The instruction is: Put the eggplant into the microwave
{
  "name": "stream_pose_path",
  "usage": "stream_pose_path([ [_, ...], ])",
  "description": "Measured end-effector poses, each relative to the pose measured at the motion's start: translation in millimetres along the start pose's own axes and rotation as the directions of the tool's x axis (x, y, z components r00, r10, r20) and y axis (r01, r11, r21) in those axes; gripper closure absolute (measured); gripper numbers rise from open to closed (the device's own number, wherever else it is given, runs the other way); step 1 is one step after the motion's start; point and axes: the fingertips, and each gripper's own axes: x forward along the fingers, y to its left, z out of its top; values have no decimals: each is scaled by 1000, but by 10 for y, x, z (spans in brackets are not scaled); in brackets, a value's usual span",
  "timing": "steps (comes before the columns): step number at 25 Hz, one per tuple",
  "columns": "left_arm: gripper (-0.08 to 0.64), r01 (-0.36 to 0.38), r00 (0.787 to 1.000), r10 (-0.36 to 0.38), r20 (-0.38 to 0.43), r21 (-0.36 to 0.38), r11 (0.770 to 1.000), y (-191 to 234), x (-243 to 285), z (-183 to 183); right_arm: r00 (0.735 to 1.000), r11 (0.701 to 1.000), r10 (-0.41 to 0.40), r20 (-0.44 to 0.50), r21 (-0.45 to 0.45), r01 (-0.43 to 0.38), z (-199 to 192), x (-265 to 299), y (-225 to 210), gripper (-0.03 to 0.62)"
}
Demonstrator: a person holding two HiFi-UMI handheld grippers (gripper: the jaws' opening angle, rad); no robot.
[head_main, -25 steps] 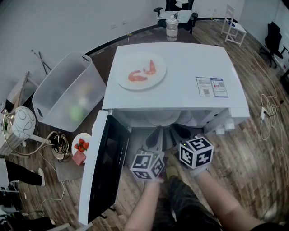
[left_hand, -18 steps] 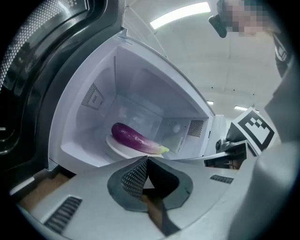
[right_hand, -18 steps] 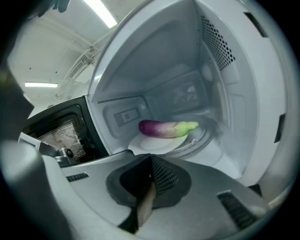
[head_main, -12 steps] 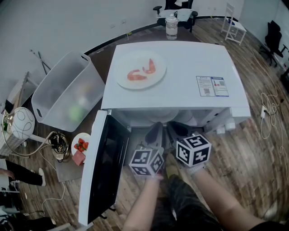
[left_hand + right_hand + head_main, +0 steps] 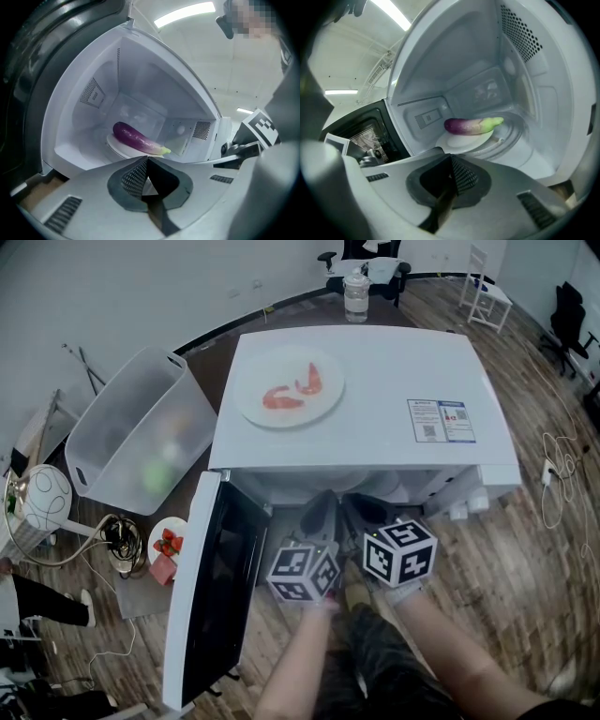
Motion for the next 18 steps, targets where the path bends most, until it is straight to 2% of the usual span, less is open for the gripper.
stream_pose_path([
  [9, 566, -5, 1000, 5, 12, -40, 999, 0, 40, 11, 999, 1000, 27, 17, 13, -27, 17, -23, 20, 589],
  [18, 566, 0, 999, 1, 32, -30, 1000, -24, -100, 9, 997, 997, 76, 0, -15, -76, -39, -81, 135, 591],
])
